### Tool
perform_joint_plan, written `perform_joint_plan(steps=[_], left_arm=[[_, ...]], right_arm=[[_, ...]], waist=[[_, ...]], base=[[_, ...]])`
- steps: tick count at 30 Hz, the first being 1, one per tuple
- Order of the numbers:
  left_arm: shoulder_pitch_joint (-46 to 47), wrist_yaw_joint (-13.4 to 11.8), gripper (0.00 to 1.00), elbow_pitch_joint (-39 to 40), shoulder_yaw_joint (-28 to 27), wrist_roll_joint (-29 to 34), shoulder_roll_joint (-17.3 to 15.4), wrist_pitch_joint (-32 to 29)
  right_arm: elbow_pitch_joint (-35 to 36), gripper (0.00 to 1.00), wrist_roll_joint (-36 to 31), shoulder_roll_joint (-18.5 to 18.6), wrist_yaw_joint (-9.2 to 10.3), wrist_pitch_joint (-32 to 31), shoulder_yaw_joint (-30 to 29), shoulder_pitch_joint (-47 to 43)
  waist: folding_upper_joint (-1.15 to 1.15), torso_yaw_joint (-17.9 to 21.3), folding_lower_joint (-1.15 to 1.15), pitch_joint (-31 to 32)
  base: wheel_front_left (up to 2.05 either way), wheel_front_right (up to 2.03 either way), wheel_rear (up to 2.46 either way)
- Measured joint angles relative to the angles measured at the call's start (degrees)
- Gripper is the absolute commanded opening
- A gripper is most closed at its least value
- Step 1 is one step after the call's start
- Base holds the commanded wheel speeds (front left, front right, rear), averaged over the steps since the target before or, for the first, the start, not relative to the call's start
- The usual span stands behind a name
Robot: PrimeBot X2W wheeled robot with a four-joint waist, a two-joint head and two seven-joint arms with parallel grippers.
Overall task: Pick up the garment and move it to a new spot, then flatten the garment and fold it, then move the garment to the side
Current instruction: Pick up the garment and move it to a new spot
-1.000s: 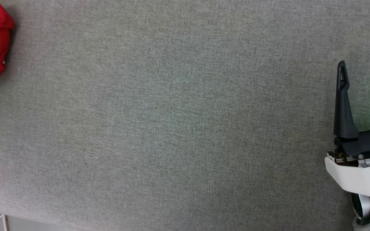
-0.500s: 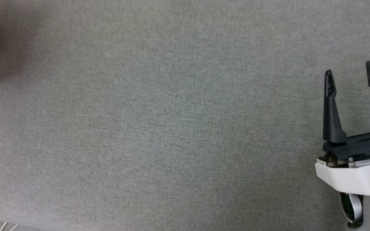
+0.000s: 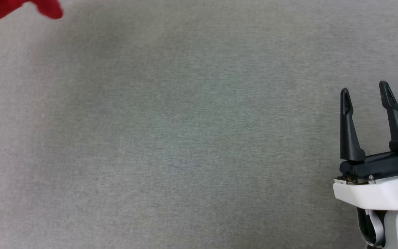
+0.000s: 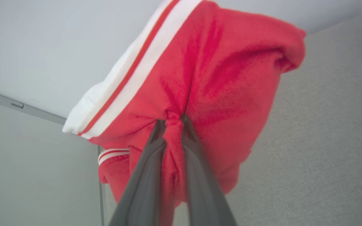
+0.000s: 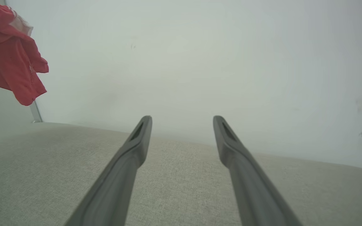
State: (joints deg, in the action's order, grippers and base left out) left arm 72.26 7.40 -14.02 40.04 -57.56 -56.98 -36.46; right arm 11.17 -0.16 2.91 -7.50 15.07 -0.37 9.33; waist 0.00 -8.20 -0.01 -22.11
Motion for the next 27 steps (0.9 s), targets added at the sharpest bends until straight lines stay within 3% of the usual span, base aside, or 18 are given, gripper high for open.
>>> perform_joint_plan(steps=[13,27], left_arm=[[7.66,0.0,0.0,8.43,11.85,1.87,9.24,-1.7],[0.02,0.0,0.0,17.84,26.39,3.26,16.51,3.43]], right_arm=[[-1.66,1.0,3.6,0.02,0.0,0.0,-0.18,-0.45],[-2.03,1.0,5.25,0.01,0.0,0.0,-0.68,-0.85]], waist=[[0.0,8.46,0.0,3.3],[0.0,14.34,0.0,2.27]], base=[[0.0,0.0,0.0],[0.0,0.0,0.0]])
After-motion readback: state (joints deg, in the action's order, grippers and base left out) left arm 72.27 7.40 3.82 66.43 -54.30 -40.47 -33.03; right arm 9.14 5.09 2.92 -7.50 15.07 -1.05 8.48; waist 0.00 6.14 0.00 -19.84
